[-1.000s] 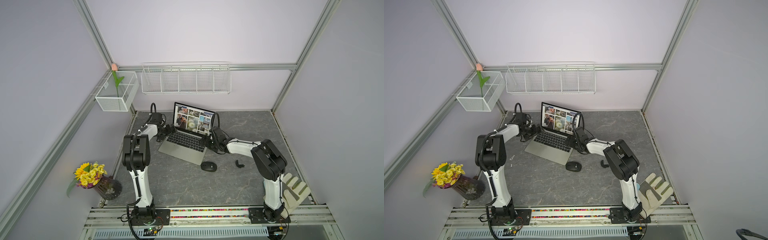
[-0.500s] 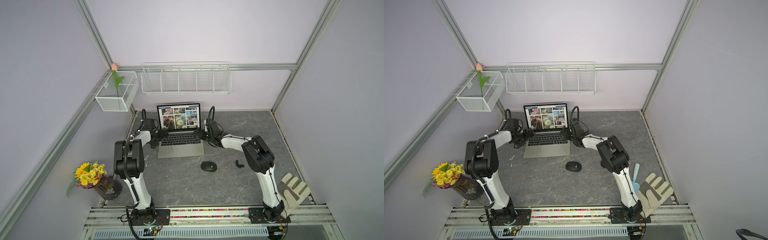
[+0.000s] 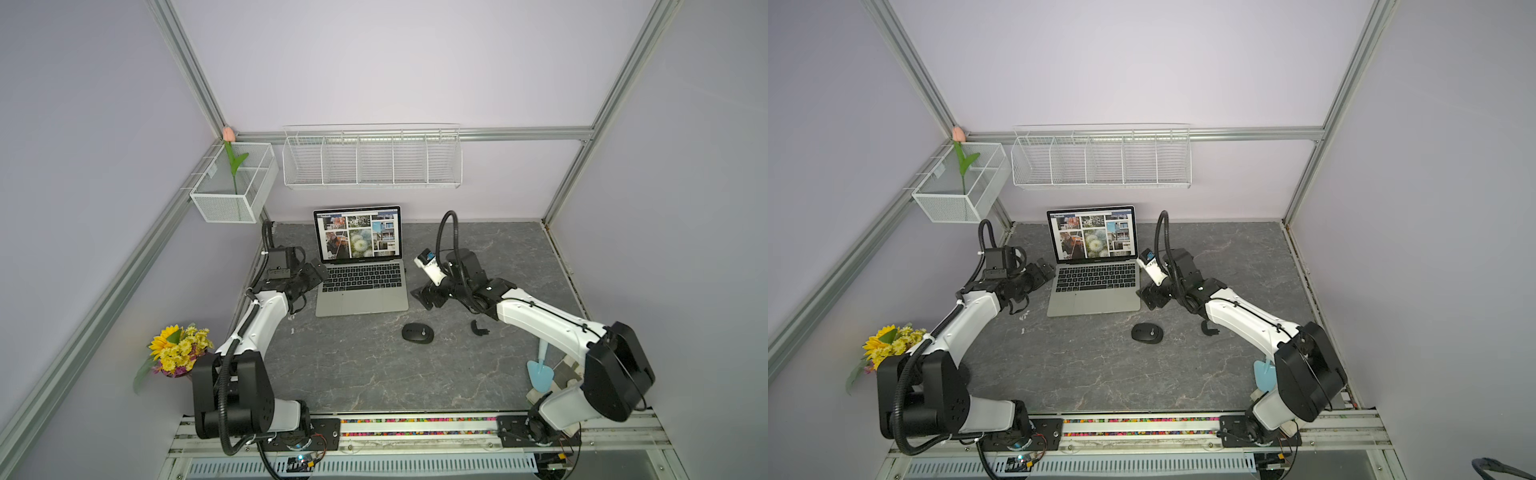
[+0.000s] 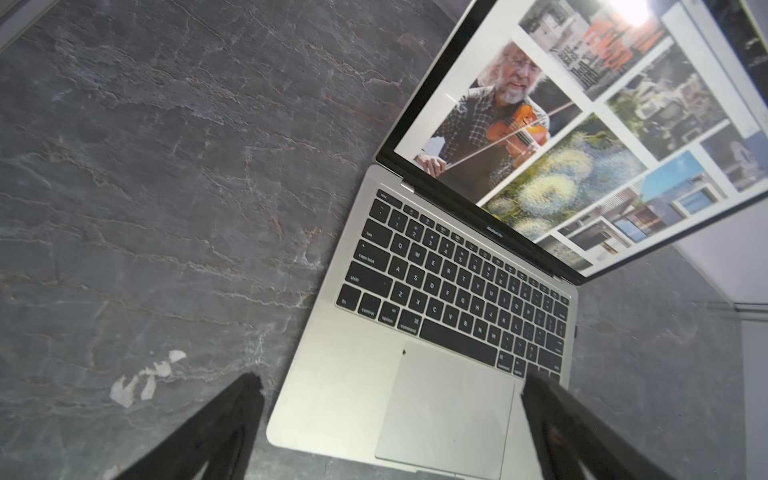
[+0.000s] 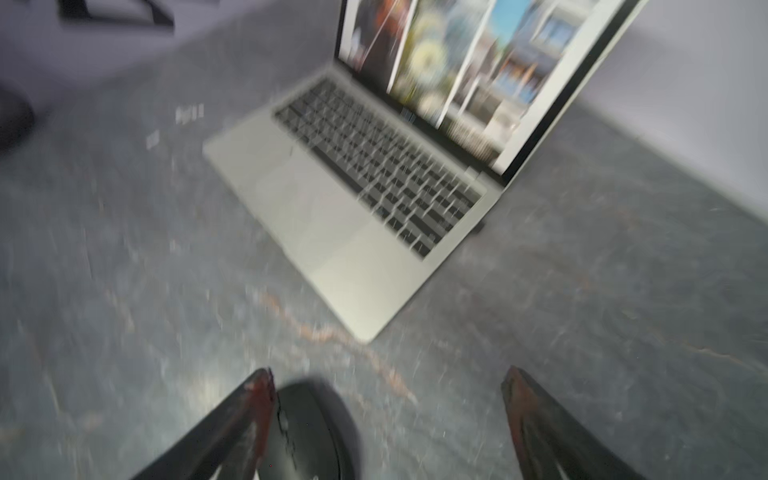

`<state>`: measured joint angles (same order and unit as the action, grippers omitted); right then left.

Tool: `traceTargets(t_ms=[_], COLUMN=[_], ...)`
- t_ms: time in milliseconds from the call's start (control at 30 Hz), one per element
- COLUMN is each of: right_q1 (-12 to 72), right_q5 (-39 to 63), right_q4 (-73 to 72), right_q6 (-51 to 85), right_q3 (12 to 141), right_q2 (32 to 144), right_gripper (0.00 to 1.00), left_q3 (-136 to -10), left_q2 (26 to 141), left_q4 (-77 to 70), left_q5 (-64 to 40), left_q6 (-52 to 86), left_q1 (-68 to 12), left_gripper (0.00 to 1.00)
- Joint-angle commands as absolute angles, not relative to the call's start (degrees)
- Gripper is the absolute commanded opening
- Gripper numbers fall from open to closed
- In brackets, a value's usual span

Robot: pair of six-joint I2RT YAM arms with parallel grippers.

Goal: Insert the wireless mouse receiver into the laptop
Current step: Pick up the mouse from the center of the board.

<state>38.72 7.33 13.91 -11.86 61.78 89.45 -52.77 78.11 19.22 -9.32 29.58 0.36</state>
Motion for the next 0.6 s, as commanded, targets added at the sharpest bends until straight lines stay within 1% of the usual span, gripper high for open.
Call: traceTargets(t_ms=[0, 167, 333, 400, 433, 533, 567], right_q1=[40.21, 43.62, 43.83, 44.10, 44.12, 44.41, 44.47], right_q5=[10.35, 9.56, 8.32, 7.04, 6.83, 5.25, 4.22], right_q4=[32.47, 33.87, 32.20, 31.73, 31.68, 30.46, 29.45], right_q6=[-26.33, -30.43, -32.26, -33.18, -33.30, -32.78, -32.13], right_q3=[60.92, 61.96, 63.26, 63.69, 64.03, 64.29, 64.10], right_q2=[93.75, 99.41, 103.31, 104.71, 105.36, 106.18, 106.17], right_gripper=[0.90, 0.91, 0.94, 0.98, 0.99, 0.86, 0.79], left_q3=[-49.22, -46.97, -44.83, -43.16, -42.50, -40.68, -40.24], left_q2=[75.09, 72.13, 70.24, 69.49, 69.28, 68.69, 68.65], left_q4=[14.24, 11.44, 6.82, 2.97, 1.35, -4.57, -7.21], left_q5=[-12.15, -12.18, -16.00, -18.99, -19.66, -21.02, -21.77], left_q6=[29.83, 30.50, 29.67, 29.27, 29.35, 29.81, 30.40], left_q1=[0.13, 0.18, 0.18, 0.18, 0.18, 0.18, 0.18], left_gripper=[1.00, 1.00, 1.00, 0.99, 1.00, 1.00, 1.00])
